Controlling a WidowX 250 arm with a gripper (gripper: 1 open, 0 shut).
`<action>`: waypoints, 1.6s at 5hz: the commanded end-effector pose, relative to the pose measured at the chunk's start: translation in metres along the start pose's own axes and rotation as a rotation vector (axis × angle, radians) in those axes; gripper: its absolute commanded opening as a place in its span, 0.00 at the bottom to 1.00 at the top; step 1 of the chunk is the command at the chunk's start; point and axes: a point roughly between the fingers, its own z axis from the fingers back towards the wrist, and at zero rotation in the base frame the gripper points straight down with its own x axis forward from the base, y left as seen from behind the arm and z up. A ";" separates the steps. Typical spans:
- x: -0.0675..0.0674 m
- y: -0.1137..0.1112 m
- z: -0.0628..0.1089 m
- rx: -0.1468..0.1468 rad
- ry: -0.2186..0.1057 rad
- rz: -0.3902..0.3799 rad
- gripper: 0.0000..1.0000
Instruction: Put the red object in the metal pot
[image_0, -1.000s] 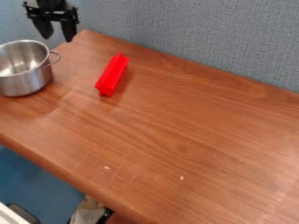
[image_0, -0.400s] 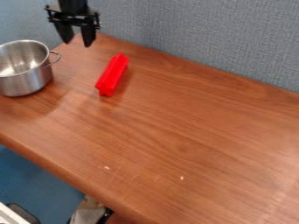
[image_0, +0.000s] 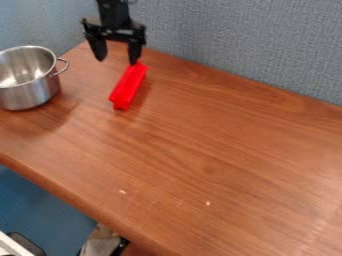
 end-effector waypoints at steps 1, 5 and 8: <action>0.005 -0.014 -0.010 0.027 -0.009 0.128 1.00; -0.029 -0.040 0.018 0.040 0.047 0.200 0.00; -0.032 0.017 0.062 0.021 0.028 0.173 0.00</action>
